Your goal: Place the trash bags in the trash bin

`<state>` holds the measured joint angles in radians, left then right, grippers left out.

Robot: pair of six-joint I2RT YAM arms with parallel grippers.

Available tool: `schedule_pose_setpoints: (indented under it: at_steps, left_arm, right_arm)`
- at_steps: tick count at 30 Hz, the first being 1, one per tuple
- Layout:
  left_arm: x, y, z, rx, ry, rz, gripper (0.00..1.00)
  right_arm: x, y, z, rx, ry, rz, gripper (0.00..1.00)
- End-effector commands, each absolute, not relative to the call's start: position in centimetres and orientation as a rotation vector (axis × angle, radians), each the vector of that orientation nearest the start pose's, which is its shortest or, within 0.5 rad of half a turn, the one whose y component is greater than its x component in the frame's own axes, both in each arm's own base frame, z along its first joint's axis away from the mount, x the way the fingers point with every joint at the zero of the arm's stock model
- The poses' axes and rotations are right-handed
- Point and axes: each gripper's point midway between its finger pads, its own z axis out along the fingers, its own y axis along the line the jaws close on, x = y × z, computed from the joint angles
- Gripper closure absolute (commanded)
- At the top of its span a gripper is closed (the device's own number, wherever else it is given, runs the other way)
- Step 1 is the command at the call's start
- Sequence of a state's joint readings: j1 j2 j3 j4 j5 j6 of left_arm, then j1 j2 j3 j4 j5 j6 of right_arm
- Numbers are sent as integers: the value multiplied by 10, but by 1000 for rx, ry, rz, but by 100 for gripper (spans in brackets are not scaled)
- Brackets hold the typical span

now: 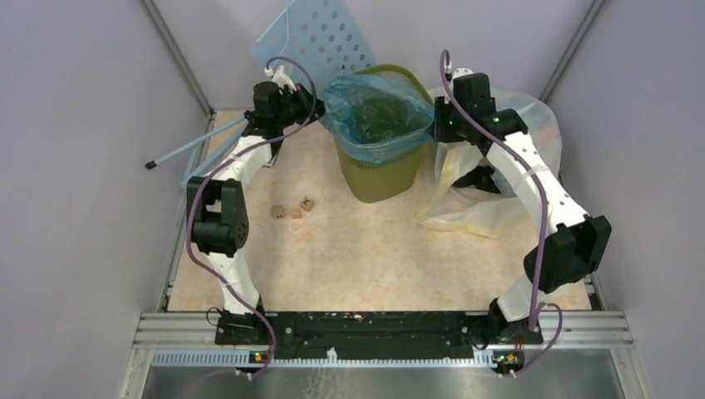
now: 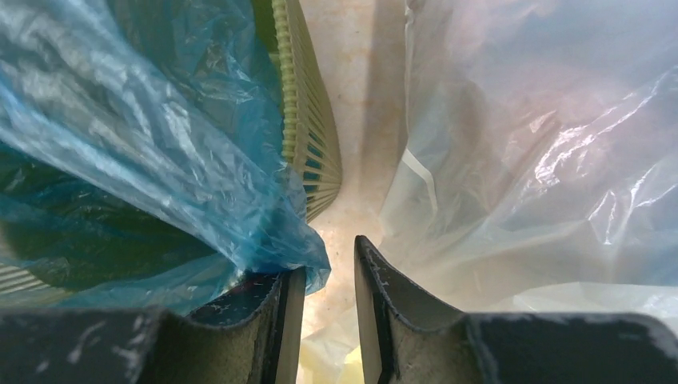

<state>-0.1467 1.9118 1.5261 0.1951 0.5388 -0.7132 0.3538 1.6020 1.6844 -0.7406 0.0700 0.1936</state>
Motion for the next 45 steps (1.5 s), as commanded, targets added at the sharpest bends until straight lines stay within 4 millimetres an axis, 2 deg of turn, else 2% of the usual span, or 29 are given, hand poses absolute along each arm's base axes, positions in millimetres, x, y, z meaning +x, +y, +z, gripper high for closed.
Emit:
schedule_pose_setpoints:
  at_steps: [1,3,5,9,12,17,19,22,27,28,31,37,41,43,45]
  left_arm:
    - [537,-206,273,-44,1803,-1128,86]
    - [537,-206,273,-43,1802,-1130,86]
    - [537,-207,273,-40,1802,-1132,85]
    - [536,-207,272,-31,1803,-1133,85]
    - [536,-208,270,-26,1807,-1138,85]
    - [536,-208,276,-21,1796,-1139,84]
    - [536,-208,278,-18,1791,-1139,84]
    - [537,-209,279,-13,1790,-1146,83]
    - [537,-212,279,-2,1790,-1163,83]
    - [537,-212,279,0,1790,-1164,83]
    - [536,-213,281,12,1787,-1170,83]
    - [537,-219,280,53,1784,-1208,82]
    - [538,-224,278,86,1792,-1235,83]
    - [536,-227,277,107,1796,-1258,83]
    - [531,-229,279,137,1798,-1275,83]
  right_arm:
    - [434,146,277,-78,2172,262,71]
    - [441,131,278,-19,2150,224,70]
    - [443,126,278,-22,2133,209,68]
    - [438,121,277,-54,2135,184,54]
    - [431,118,298,-62,2086,193,52]
    - [417,110,349,-68,1965,195,37]
    - [413,112,364,-88,1929,209,33]
    - [414,120,377,-130,1905,255,31]
    - [429,140,383,-197,1925,328,29]
    - [435,143,378,-207,1949,335,28]
    - [450,148,361,-207,2030,328,32]
    - [458,150,336,-192,2098,326,39]
    - [456,154,327,-202,2145,342,61]
    - [447,157,326,-201,2167,367,74]
    - [435,164,326,-205,2174,393,81]
